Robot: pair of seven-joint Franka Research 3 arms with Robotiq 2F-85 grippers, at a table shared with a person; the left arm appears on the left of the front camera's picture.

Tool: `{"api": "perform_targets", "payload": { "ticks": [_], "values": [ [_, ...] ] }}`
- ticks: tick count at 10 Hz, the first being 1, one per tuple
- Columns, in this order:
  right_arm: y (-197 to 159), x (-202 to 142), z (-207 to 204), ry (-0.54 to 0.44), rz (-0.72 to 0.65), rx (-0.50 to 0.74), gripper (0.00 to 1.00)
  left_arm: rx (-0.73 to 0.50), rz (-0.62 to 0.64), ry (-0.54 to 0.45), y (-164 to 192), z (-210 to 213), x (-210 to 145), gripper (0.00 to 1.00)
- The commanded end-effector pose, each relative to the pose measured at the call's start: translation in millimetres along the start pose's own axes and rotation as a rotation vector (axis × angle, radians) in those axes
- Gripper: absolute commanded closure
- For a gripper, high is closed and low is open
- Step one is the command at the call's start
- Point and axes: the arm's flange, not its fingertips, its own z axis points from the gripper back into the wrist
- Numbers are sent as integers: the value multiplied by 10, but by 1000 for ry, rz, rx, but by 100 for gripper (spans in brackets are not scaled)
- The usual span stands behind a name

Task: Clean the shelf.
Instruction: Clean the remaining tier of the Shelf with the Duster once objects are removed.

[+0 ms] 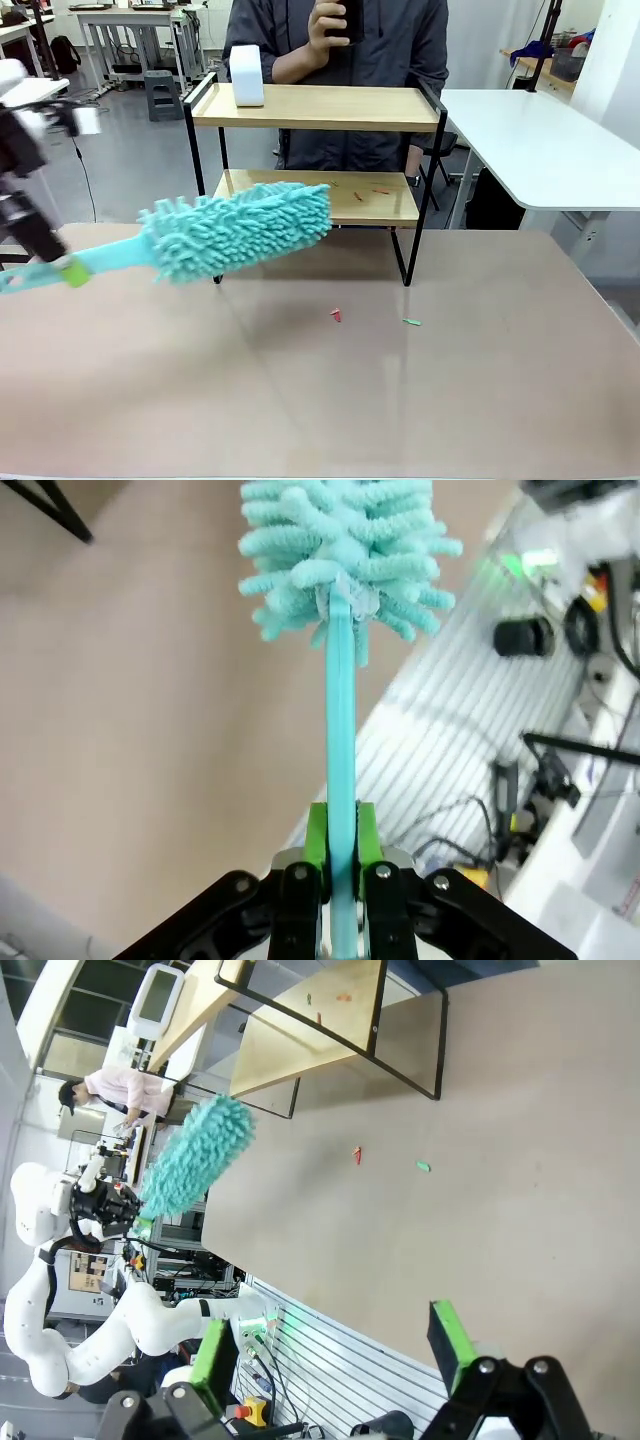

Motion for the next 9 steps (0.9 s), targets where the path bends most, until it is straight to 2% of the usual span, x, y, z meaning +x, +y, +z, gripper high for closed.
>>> {"api": "perform_targets", "payload": {
  "ticks": [1,5,8,9],
  "values": [
    [8,22,-2,-12,23,26,0,78,82,-74,21,-74,345,87],
    [8,22,-2,-12,23,26,0,173,286,-98,127,-287,775,87],
    [8,22,-2,-12,23,26,0,210,372,-112,237,-432,1135,87],
    [8,22,-2,-12,23,26,0,223,398,-89,282,-473,1264,87]
  ]
}}
